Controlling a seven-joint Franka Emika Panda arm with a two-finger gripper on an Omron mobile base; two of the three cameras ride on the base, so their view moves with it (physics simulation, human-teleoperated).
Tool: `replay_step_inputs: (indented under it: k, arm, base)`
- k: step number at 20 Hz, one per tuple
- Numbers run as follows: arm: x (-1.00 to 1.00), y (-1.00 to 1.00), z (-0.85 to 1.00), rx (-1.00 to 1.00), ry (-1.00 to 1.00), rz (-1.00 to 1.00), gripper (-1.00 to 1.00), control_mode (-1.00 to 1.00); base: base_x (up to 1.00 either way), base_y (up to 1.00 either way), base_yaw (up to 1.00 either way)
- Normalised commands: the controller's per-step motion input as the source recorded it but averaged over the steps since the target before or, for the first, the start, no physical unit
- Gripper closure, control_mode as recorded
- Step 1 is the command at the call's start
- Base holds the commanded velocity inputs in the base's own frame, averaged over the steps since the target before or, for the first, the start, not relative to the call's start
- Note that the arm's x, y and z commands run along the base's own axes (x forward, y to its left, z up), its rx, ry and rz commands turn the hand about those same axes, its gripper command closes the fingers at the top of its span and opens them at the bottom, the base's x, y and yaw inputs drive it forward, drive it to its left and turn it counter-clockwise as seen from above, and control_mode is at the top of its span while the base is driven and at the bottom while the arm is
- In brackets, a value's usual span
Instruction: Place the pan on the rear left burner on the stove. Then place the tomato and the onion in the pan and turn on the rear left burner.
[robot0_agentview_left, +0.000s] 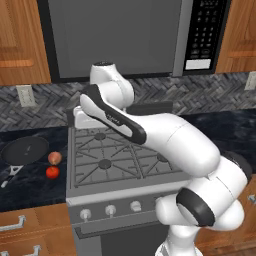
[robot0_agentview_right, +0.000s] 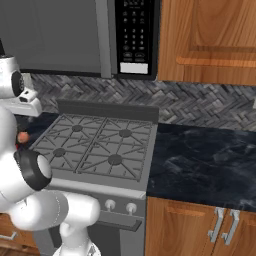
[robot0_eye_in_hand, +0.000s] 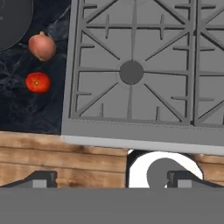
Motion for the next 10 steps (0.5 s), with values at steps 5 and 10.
replay_step_inputs:
  k: [5,10]
  arm:
    - [0.0,0.48,-0.15,0.0,0.04,0.0,-1.0,-1.0]
    - [0.0,0.47,-0.13,0.0,0.04,0.0,-1.0,-1.0]
  base:
    - [0.0,0.0,0.0]
    - [0.0,0.0,0.0]
